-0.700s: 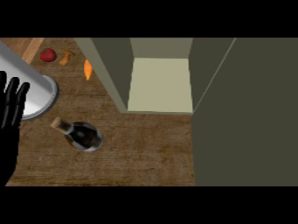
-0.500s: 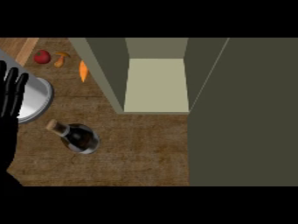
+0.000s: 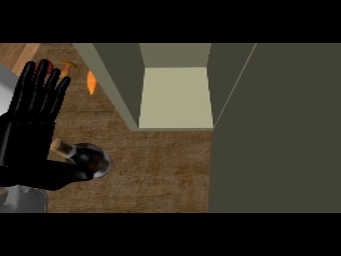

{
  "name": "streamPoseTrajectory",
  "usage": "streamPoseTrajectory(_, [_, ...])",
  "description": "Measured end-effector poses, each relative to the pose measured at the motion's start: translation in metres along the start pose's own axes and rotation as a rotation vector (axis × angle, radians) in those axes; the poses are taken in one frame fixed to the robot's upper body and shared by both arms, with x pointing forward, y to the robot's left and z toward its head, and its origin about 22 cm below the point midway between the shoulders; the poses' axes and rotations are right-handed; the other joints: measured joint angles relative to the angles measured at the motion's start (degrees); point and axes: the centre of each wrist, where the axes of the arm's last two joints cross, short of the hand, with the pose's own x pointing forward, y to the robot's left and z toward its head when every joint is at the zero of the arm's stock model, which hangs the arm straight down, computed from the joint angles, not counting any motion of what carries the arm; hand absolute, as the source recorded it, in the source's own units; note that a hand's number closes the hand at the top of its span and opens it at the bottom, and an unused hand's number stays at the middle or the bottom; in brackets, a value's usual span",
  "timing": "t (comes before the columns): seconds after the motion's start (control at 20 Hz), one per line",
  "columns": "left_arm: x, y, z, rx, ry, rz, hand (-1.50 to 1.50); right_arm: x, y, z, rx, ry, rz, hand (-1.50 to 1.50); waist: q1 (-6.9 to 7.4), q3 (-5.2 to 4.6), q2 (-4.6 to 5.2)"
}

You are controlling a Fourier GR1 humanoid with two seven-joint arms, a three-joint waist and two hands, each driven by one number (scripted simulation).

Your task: Pick up the wine, place it into the cabinet and close the cabinet

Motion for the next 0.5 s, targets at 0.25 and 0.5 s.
streamPoseTrajectory(0.25, [0.005,-0.015,-0.003,0.0,0.036,0.047,-1.5,0.012,-0.009,0.007,0.026,0.016,-0.016,-1.5,0.26,-0.01,-0.04])
streamPoseTrajectory(0.5, [0.01,-0.02,-0.007,0.002,0.034,0.055,-1.5,0.026,-0.001,0.006,0.036,0.023,-0.02,-1.5,0.39,-0.01,-0.04])
